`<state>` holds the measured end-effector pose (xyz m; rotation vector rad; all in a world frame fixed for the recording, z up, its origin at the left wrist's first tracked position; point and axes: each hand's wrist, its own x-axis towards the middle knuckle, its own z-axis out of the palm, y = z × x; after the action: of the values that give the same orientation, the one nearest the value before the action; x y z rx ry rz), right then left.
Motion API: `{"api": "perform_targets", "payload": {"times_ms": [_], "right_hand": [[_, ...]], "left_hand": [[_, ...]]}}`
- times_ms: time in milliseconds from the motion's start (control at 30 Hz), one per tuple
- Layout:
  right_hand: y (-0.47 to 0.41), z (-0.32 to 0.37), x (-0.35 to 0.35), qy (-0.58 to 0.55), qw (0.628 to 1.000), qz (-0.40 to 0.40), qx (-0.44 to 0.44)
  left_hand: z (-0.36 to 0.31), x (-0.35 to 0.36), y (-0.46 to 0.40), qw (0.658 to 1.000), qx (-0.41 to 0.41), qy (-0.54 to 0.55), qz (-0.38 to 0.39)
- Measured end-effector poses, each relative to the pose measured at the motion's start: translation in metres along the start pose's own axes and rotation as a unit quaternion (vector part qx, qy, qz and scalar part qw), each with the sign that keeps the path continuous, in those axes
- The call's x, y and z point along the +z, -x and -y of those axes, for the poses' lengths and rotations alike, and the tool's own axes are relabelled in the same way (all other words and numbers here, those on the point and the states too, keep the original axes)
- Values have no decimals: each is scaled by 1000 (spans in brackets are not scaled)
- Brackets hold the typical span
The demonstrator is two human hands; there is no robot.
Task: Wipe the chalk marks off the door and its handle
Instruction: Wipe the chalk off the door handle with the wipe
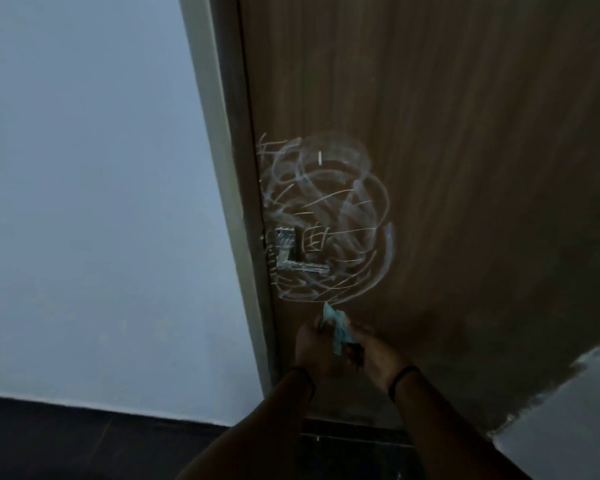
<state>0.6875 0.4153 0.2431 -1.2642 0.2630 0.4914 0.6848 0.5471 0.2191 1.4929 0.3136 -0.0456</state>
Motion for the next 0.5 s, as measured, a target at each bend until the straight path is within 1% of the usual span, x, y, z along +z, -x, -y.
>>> {"api": "perform_targets", "payload": {"times_ms": [67, 167, 233, 300, 367, 433, 500], "right_hand": [[-23, -23, 3, 6, 1000, 5, 16], [-55, -57, 0, -11, 1000, -18, 17], [-73, -74, -7, -56, 998, -43, 4], [-91, -84, -12, -99, 993, -58, -7], [-111, -93, -18, -111, 992, -49, -25], [-121, -95, -17, -82, 996, -14, -37], [-126, -98, -17, -20, 999, 2, -45]], "left_hand": [[28, -12, -13, 1000, 9, 10, -14], [69, -27, -28, 998, 38, -18, -43], [87, -31, -37, 997, 56, -40, -32], [103, -35, -53, 993, 65, -90, -25], [119, -35, -70, 989, 88, -119, -12], [126, -34, -80, 989, 96, -112, -12], [130, -35, -84, 989, 107, -101, -15]]}}
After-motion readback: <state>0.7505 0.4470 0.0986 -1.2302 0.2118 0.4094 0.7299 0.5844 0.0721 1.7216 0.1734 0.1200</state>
